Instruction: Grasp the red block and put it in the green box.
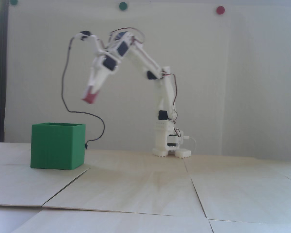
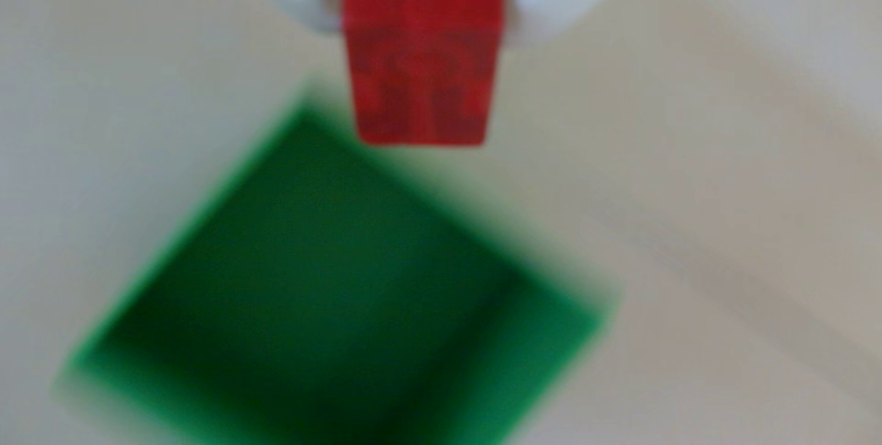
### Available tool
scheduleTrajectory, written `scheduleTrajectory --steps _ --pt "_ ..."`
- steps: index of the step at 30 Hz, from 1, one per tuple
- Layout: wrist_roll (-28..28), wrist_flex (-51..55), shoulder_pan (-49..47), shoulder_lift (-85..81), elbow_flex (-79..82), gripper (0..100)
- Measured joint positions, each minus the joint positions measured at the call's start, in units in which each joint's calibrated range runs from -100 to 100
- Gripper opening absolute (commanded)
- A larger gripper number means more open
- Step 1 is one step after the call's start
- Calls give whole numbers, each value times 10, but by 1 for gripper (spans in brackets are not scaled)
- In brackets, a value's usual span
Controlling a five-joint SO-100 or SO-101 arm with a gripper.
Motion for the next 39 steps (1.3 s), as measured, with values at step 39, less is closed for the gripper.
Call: scheduleTrajectory --steps 39 --pt "4 121 -30 168 -338 2"
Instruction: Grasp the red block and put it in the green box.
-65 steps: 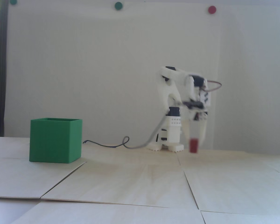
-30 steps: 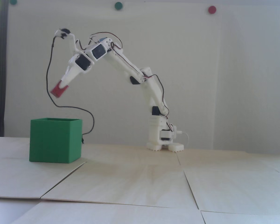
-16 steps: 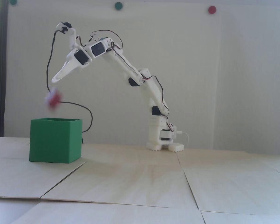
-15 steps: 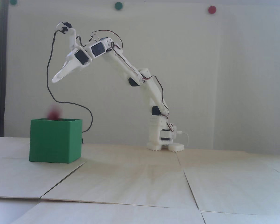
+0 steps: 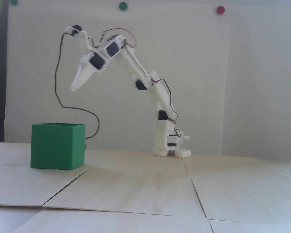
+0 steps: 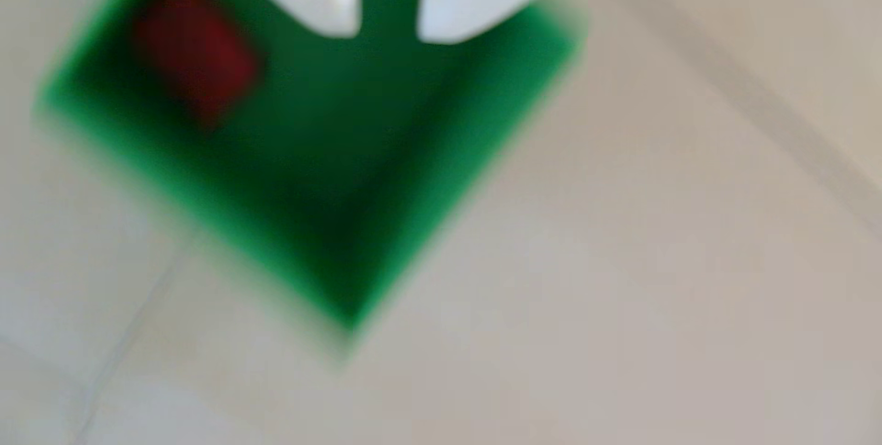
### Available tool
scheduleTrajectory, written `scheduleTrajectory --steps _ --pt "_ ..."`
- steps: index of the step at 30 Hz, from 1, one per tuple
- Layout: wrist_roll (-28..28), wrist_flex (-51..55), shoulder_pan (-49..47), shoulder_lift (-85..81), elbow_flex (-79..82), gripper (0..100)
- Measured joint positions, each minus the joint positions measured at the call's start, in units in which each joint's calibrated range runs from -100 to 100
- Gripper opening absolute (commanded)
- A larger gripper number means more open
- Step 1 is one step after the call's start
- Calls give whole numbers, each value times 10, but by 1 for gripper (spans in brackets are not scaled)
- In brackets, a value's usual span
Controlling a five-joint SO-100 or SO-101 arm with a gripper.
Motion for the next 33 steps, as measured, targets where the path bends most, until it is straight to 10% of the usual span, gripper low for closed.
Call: scheduleTrajectory --steps 21,33 --pt "3 82 -41 -1 -25 3" --pt "3 42 -92 -237 392 2"
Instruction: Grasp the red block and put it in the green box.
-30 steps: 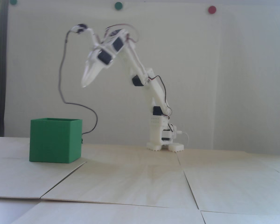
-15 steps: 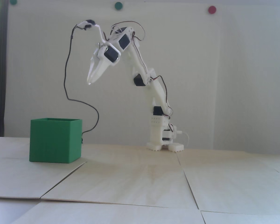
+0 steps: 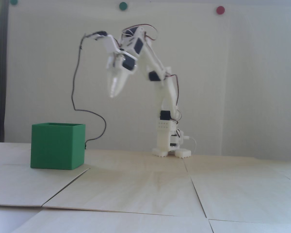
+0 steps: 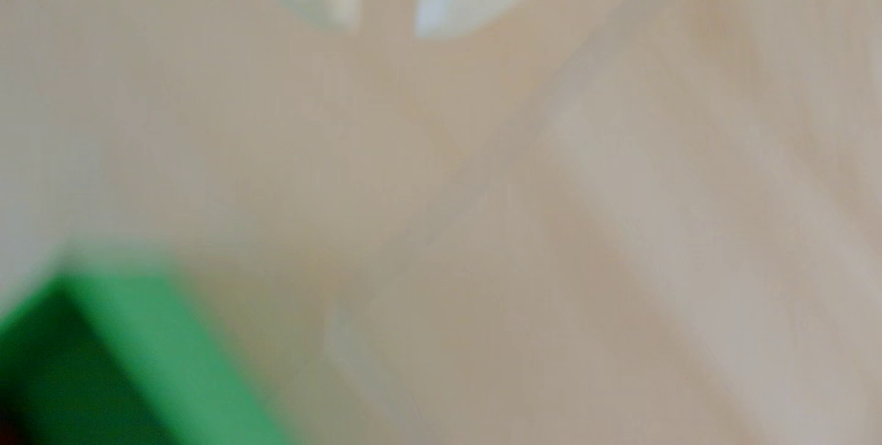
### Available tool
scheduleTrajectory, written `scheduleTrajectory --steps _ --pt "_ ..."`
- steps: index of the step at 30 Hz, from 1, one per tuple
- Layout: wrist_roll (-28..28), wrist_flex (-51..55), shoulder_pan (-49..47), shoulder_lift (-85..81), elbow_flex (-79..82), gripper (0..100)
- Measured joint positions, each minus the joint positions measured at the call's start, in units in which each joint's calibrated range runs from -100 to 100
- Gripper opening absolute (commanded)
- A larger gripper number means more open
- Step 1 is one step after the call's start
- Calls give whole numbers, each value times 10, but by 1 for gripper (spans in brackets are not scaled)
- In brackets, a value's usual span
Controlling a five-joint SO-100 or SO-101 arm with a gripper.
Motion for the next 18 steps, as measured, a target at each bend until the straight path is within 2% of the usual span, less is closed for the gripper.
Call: scheduleTrajectory --steps 4,11,14,18 --pt "0 -146 -17 -131 267 2" --pt "0 -500 -73 -427 789 2" --pt "1 -573 -111 -569 982 2" --pt "2 -601 -174 -768 1199 2"
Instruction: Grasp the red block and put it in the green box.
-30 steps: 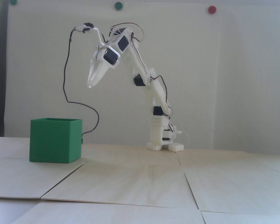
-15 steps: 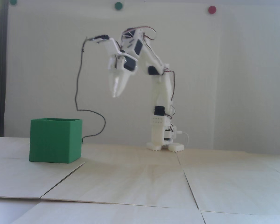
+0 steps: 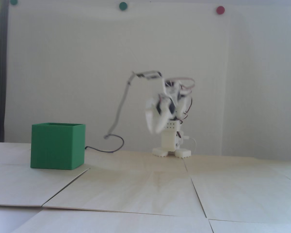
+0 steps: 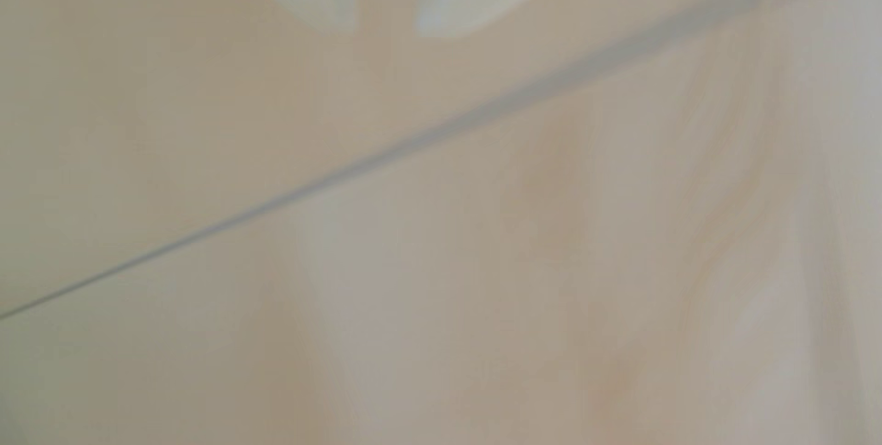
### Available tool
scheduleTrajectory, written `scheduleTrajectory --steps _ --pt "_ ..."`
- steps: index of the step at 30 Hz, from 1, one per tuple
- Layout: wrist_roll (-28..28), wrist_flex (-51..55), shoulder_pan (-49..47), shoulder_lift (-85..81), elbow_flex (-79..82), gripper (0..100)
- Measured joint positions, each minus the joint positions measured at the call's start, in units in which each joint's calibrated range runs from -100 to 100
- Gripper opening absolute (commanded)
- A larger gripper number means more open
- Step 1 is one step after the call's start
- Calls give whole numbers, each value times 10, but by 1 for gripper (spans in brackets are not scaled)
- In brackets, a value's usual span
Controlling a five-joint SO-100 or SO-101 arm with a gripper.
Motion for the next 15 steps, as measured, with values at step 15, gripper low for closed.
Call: scheduleTrajectory --steps 15 --pt "32 279 -84 -247 186 2"
